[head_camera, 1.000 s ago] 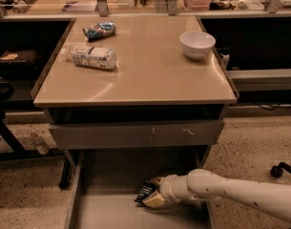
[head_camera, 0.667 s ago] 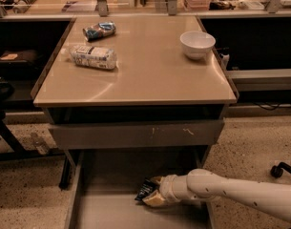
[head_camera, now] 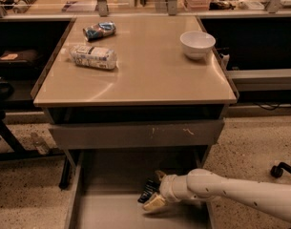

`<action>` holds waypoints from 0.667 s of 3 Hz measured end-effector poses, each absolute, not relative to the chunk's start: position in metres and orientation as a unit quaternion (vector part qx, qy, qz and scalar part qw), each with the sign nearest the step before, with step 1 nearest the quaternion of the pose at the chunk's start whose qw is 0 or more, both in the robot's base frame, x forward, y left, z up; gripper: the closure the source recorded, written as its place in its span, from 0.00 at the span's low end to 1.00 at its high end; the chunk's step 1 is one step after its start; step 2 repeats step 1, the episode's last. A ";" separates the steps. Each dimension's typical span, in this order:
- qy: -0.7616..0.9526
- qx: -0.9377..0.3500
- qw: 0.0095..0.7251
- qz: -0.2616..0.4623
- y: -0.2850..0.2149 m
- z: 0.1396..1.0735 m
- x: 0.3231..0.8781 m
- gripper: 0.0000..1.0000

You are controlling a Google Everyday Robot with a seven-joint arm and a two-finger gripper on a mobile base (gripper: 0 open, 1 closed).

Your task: Place rxbar blueberry into middle drawer

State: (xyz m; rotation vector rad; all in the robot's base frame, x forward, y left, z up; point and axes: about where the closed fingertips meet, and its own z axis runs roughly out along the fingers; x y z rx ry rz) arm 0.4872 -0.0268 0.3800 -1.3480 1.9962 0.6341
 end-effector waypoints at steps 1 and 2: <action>0.759 -0.513 0.320 0.241 -0.027 0.380 0.487 0.00; 0.759 -0.513 0.320 0.241 -0.027 0.380 0.487 0.00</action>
Offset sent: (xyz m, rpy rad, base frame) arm 0.0000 0.0000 0.0000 0.0000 0.0000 0.0000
